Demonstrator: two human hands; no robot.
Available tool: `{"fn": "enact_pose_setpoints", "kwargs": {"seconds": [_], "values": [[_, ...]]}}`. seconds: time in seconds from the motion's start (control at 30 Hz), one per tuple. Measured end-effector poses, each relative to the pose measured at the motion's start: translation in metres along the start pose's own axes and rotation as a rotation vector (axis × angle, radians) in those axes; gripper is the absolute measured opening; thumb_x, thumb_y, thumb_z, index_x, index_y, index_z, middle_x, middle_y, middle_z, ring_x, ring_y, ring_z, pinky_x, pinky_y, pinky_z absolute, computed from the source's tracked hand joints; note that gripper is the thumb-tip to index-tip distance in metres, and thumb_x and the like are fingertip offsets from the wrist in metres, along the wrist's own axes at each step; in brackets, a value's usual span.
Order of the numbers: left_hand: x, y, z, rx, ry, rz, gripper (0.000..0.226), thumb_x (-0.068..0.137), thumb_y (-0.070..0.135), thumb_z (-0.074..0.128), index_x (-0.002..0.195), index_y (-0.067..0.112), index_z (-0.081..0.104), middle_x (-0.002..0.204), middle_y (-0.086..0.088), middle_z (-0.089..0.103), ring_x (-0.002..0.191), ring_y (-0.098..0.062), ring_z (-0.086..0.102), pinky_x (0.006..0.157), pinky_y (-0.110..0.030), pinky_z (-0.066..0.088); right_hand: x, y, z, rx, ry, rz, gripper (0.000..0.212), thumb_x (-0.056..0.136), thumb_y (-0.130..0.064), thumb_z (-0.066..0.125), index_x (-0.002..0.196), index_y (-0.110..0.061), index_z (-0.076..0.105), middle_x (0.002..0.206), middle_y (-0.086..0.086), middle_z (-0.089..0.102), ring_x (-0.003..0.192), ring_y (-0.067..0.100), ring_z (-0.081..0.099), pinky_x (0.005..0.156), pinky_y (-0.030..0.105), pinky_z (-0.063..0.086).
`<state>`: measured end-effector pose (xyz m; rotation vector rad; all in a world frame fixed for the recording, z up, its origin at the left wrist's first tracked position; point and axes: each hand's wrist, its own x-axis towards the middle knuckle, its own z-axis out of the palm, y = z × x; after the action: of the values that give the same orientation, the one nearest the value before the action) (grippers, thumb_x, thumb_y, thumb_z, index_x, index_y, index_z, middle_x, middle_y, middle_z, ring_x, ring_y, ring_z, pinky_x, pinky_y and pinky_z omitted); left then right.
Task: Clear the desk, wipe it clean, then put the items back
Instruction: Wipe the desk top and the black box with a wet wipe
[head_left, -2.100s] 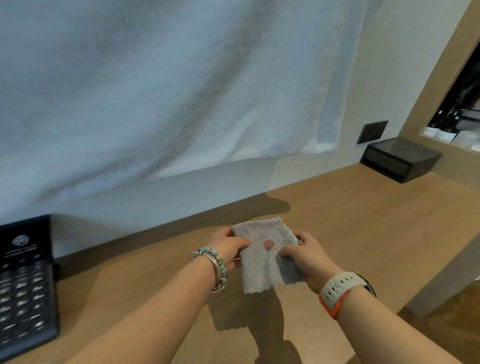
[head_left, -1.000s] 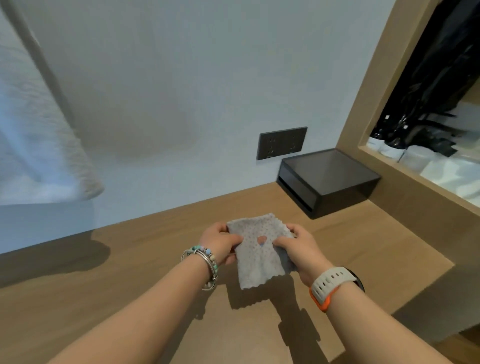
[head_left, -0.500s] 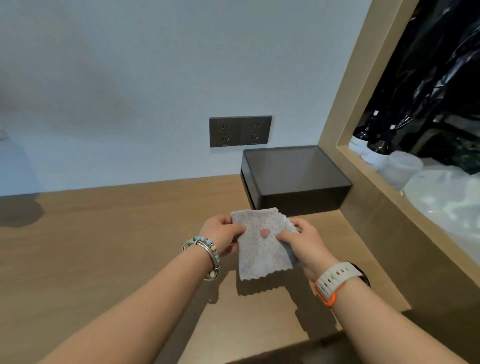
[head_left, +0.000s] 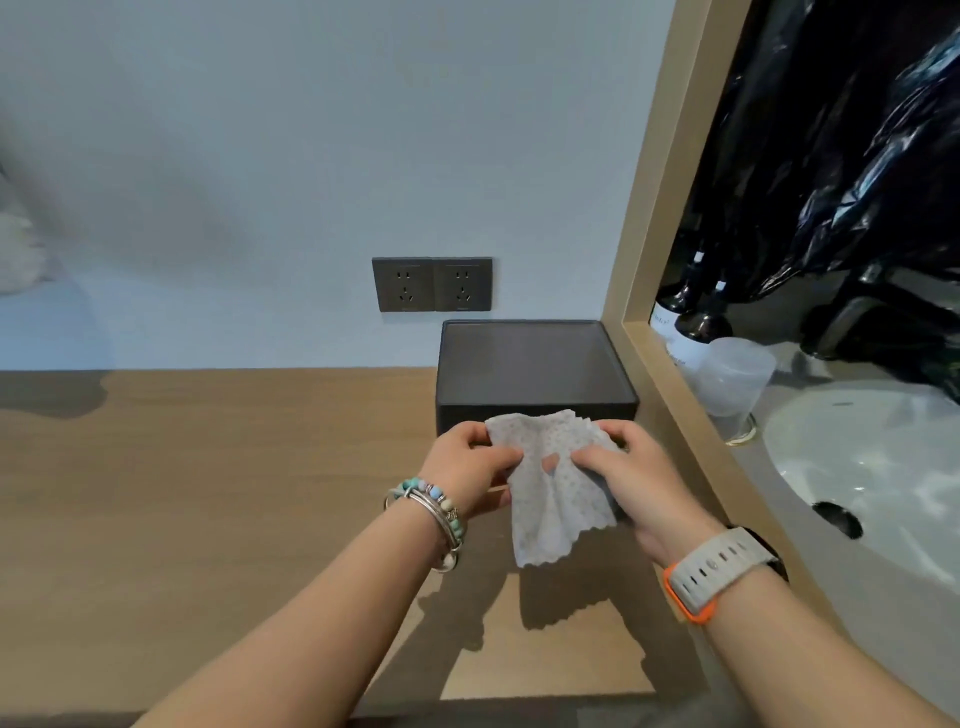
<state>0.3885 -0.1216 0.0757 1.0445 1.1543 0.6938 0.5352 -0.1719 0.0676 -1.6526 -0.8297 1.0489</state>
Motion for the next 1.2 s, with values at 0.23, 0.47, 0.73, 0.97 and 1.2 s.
{"fn": "enact_pose_setpoints", "kwargs": {"seconds": [0.23, 0.47, 0.73, 0.97, 1.2], "values": [[-0.040, -0.011, 0.108, 0.085, 0.060, 0.180, 0.057, 0.085, 0.006, 0.063, 0.133, 0.023, 0.037, 0.095, -0.007, 0.060, 0.076, -0.018, 0.066, 0.060, -0.025, 0.058, -0.013, 0.003, -0.111, 0.050, -0.078, -0.060, 0.034, 0.085, -0.011, 0.064, 0.113, -0.027, 0.052, 0.099, -0.001, 0.062, 0.085, 0.015, 0.065, 0.061, 0.028, 0.052], [-0.073, -0.024, 0.196, 0.372, 0.119, 0.308, 0.014, 0.089, 0.023, 0.060, 0.099, 0.026, 0.052, 0.089, 0.004, 0.059, 0.075, -0.010, 0.063, 0.065, -0.023, 0.057, -0.023, 0.015, -0.204, -0.065, -0.102, -0.031, 0.031, 0.082, -0.007, 0.064, 0.110, -0.018, 0.057, 0.103, 0.006, 0.062, 0.089, 0.021, 0.063, 0.063, 0.031, 0.049], [-0.085, -0.046, 0.249, 1.349, 0.241, 0.465, 0.027, 0.095, 0.039, 0.041, 0.112, 0.026, 0.058, 0.108, 0.001, 0.061, 0.110, -0.021, 0.045, 0.095, -0.037, 0.031, -0.022, 0.050, -0.246, -0.258, -0.106, 0.066, 0.022, 0.078, -0.001, 0.059, 0.099, -0.008, 0.059, 0.084, 0.012, 0.063, 0.071, 0.023, 0.058, 0.059, 0.028, 0.044], [-0.088, -0.056, 0.247, 1.395, 0.278, 0.423, 0.031, 0.093, 0.039, 0.046, 0.121, 0.027, 0.054, 0.126, 0.000, 0.042, 0.118, -0.021, 0.035, 0.098, -0.033, 0.033, -0.029, 0.055, -0.253, -0.643, -0.138, -0.039, 0.036, 0.078, -0.020, 0.063, 0.111, -0.022, 0.049, 0.107, 0.003, 0.059, 0.093, 0.021, 0.059, 0.079, 0.037, 0.050], [-0.106, -0.036, 0.198, 1.277, 0.429, 0.388, 0.029, 0.095, 0.035, 0.043, 0.121, 0.026, 0.053, 0.121, 0.003, 0.052, 0.112, -0.016, 0.046, 0.094, -0.029, 0.038, -0.044, 0.010, -0.206, -0.793, -0.184, -0.486, 0.034, 0.085, -0.034, 0.062, 0.116, -0.034, 0.048, 0.120, -0.008, 0.049, 0.117, 0.017, 0.045, 0.096, 0.039, 0.043]]}}
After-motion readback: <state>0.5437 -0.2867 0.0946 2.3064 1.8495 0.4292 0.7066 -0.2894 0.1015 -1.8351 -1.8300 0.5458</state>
